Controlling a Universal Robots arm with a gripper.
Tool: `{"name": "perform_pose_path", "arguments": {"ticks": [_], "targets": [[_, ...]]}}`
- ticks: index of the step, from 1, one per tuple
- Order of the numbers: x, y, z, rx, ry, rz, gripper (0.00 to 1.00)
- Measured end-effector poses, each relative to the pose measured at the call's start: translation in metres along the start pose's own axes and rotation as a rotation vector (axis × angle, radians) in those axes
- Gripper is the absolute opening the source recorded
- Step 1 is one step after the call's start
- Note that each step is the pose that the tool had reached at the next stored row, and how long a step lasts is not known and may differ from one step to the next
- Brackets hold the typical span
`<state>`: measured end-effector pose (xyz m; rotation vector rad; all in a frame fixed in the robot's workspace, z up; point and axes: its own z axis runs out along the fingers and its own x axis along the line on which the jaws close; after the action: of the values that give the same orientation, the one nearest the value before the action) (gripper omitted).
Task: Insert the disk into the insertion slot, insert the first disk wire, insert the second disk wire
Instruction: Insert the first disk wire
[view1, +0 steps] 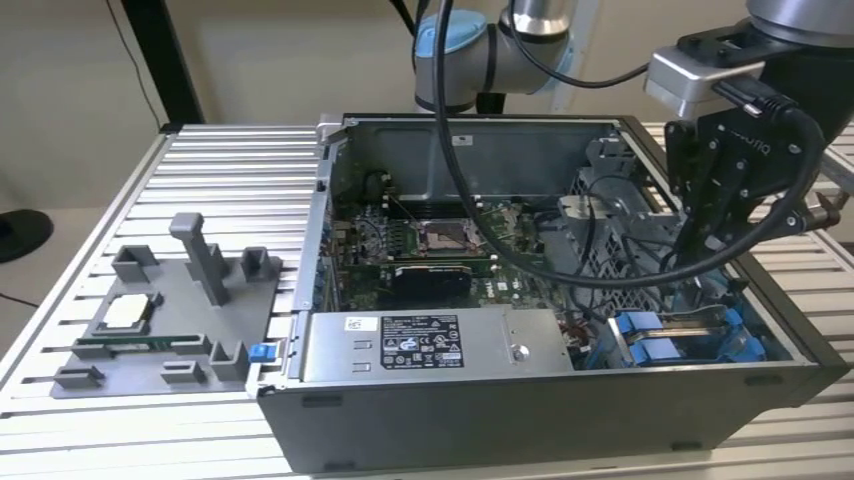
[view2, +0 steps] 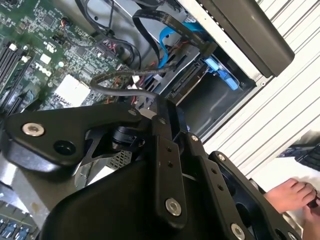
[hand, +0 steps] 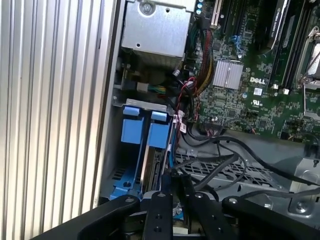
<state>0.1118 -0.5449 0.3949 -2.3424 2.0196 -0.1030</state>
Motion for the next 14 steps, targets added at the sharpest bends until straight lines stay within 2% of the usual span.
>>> {"name": "perform_pose_path", "arguments": {"ticks": [10, 14], "targets": [[0.0005, -0.0001, -0.0011, -0.0016, 0.0001, 0.000, 0.00], [0.0059, 0.0004, -0.0006, -0.0016, 0.0002, 0.004, 0.00]]}}
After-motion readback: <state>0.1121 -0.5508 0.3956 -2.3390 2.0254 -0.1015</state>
